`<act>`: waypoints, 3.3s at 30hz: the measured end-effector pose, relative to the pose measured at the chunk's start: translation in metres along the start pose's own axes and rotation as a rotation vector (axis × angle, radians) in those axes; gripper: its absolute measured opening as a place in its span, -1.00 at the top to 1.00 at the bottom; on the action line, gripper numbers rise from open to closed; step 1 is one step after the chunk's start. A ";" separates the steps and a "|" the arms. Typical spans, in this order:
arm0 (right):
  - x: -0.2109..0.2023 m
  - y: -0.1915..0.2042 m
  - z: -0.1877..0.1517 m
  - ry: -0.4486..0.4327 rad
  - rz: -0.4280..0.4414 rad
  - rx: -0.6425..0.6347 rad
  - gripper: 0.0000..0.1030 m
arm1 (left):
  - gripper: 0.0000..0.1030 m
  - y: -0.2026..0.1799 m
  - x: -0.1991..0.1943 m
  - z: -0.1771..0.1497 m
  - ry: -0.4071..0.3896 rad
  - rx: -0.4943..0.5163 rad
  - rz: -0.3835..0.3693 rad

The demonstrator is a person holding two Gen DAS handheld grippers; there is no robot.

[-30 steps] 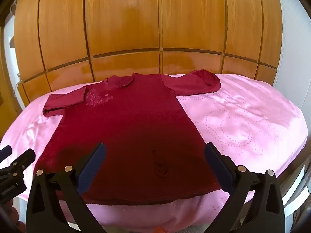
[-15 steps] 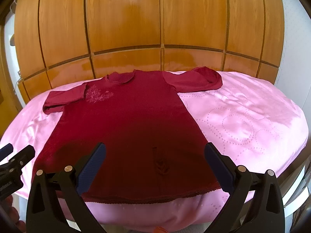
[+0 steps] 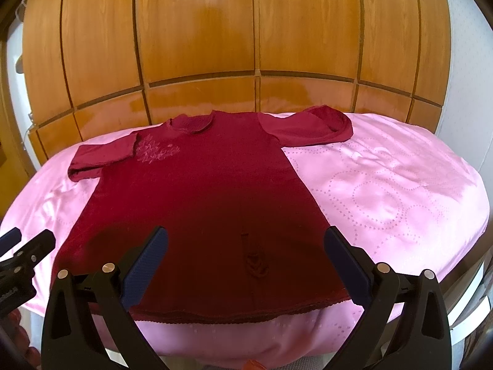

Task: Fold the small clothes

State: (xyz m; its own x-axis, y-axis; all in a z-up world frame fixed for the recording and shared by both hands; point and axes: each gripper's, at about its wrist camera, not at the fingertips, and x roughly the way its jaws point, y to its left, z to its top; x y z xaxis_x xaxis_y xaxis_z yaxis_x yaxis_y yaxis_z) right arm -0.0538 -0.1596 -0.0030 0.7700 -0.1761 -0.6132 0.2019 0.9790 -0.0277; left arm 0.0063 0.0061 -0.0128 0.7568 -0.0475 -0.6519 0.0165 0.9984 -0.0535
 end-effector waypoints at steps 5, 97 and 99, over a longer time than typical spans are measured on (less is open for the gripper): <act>0.002 0.001 -0.001 0.005 0.002 -0.005 -0.94 | -0.96 0.000 0.000 0.000 0.002 -0.001 -0.001; 0.227 0.023 0.055 0.189 0.001 -0.077 -0.94 | 0.75 0.220 0.222 0.180 -0.036 -0.196 0.204; 0.227 0.023 0.055 0.188 0.001 -0.077 -0.94 | 0.75 0.250 0.220 0.173 -0.030 -0.246 0.235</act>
State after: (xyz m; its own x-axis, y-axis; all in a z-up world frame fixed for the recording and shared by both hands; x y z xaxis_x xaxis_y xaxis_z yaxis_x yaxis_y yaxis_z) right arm 0.1591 -0.1829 -0.0993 0.6420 -0.1599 -0.7499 0.1486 0.9854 -0.0829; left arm 0.2898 0.2508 -0.0385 0.7400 0.1871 -0.6460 -0.3155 0.9449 -0.0876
